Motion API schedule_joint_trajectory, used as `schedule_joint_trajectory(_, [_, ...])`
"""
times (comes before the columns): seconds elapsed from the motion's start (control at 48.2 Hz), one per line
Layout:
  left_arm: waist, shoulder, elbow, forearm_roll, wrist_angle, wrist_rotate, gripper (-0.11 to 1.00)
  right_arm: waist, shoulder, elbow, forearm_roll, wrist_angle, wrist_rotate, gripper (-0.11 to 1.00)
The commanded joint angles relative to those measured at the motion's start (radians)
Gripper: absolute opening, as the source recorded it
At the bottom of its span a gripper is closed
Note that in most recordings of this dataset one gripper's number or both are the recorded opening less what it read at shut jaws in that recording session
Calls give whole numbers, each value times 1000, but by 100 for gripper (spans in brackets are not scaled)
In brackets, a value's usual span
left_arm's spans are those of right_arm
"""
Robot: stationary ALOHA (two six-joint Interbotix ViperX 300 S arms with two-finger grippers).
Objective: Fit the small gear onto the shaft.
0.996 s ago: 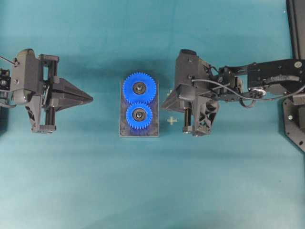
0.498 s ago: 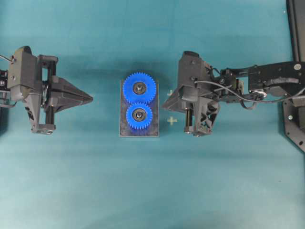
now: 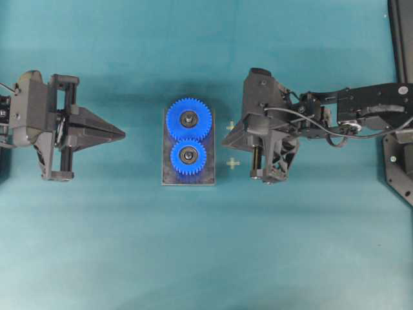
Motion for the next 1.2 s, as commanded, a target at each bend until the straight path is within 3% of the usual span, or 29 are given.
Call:
schedule_joint_trajectory(0.0, [-3,-3,-8,3,-9,-5,0,0,-8,-9,0,-9,11,-1])
schedule_joint_trajectory(0.872, [-5,-8,-8,2,-11,-32,0,0,-14,-5,0,-28,12,-1])
schedule_joint_trajectory(1.183, [-5,-25,5,3,-95,-26,0,2,-37,-5,0,-28,11,-1])
